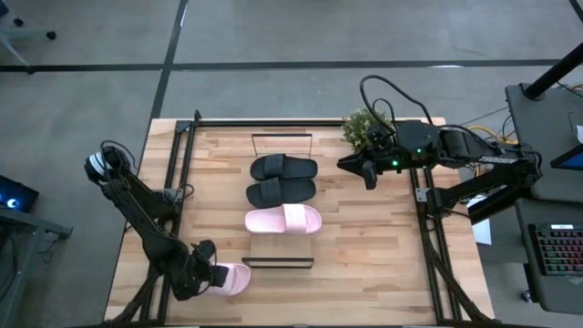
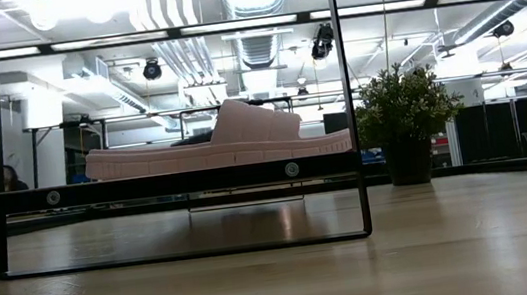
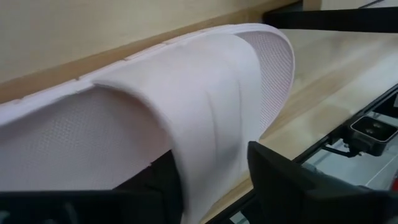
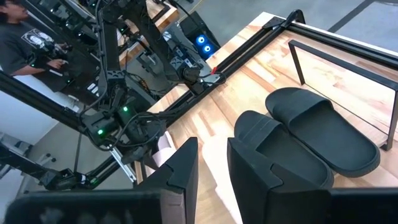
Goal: Pick and place slides into the shelf
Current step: Put the light pink slide on the shelf
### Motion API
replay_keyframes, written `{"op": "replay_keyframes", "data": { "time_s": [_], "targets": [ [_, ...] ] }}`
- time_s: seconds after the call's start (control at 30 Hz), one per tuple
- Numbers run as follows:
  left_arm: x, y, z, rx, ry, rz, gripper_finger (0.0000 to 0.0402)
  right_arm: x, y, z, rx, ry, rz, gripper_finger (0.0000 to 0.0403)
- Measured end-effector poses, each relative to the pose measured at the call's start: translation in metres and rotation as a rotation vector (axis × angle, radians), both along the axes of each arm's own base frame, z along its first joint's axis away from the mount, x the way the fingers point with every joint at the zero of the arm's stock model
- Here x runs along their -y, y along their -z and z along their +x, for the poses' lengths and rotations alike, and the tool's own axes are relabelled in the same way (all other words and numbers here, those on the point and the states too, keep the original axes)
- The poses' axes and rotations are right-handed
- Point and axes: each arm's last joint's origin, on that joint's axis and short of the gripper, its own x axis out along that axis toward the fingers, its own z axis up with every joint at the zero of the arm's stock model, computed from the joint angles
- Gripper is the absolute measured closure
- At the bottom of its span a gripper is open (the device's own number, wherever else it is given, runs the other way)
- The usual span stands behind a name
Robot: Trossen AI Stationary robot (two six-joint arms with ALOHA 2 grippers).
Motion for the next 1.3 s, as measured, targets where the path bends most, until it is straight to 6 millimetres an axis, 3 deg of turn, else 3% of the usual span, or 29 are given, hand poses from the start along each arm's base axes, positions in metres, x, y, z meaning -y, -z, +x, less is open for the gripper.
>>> {"op": "replay_keyframes", "data": {
  "time_s": [0.37, 0.6, 1.03, 1.3],
  "targets": [
    [-0.005, 0.008, -0.005, 0.011, 0.068, 0.050, 0.0394, 0.000, 0.000, 0.000, 0.000, 0.001, 0.003, 0.0334],
    [-0.016, -0.004, -0.017, 0.048, 0.125, 0.031, 0.0400, 0.000, -0.001, 0.000, 0.007, 0.001, 0.003, 0.0326],
    [-0.066, -0.044, -0.048, 0.079, 0.124, 0.069, 0.0401, 0.000, -0.002, 0.001, 0.019, -0.002, 0.005, 0.0333],
    [-0.084, -0.052, -0.058, 0.104, 0.102, 0.099, 0.0401, 0.000, -0.002, 0.001, 0.020, -0.003, 0.006, 0.0326]
  ]
}}
